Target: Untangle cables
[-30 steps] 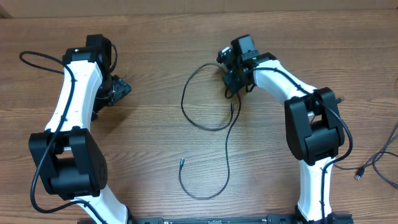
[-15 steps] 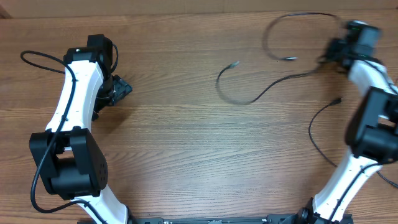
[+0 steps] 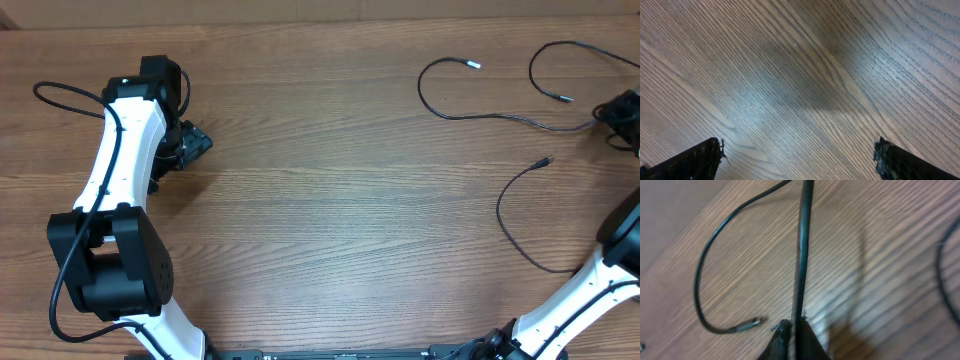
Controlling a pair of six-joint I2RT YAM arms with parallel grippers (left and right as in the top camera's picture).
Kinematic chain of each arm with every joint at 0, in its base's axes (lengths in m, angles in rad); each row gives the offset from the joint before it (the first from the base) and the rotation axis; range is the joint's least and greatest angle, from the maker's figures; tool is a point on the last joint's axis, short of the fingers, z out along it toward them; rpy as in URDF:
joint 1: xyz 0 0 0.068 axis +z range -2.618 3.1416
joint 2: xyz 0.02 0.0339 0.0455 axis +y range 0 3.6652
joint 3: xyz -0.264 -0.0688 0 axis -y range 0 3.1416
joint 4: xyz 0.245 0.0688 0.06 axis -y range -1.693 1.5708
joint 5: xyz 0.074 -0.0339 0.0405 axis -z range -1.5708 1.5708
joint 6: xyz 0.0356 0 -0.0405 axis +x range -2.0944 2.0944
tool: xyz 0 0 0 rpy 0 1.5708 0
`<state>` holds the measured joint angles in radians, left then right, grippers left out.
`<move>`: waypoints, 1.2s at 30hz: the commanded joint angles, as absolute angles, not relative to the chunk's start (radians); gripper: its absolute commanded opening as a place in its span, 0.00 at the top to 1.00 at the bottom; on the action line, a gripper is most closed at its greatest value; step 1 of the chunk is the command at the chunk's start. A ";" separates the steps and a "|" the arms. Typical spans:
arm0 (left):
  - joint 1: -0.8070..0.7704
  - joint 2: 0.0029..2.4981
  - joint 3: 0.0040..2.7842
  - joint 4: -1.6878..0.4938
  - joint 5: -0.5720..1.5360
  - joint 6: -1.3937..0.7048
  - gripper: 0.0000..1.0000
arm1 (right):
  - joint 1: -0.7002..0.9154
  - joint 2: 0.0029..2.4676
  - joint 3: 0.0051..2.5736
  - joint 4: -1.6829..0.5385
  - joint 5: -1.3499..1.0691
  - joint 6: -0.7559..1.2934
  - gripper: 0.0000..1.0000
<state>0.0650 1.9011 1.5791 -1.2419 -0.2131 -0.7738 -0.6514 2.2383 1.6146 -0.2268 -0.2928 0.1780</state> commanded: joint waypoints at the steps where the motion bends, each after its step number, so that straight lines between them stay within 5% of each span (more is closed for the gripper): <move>1: 0.059 1.898 1.585 -1.244 -0.212 -0.756 0.00 | -0.651 2.245 1.617 -0.226 -0.336 0.163 0.15; 2: 0.059 1.898 1.585 -1.244 -0.212 -0.755 0.00 | -0.651 2.245 1.617 -0.231 -0.343 0.163 0.00; 12: 0.059 1.898 1.585 -1.244 -0.212 -0.756 0.00 | -0.651 2.199 1.617 -0.352 -0.462 0.121 0.00; 20: 0.059 1.898 1.585 -1.244 -0.212 -0.756 0.00 | -0.615 1.918 1.617 -0.532 -0.455 0.051 0.00; 36: 0.059 1.898 1.585 -1.244 -0.212 -0.755 0.00 | -0.033 1.876 1.617 -0.526 -0.313 -0.193 0.00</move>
<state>0.0650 1.9011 1.5791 -1.2419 -0.2131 -0.7738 -0.0837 1.8618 1.6154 -0.5533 -0.3828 -0.1448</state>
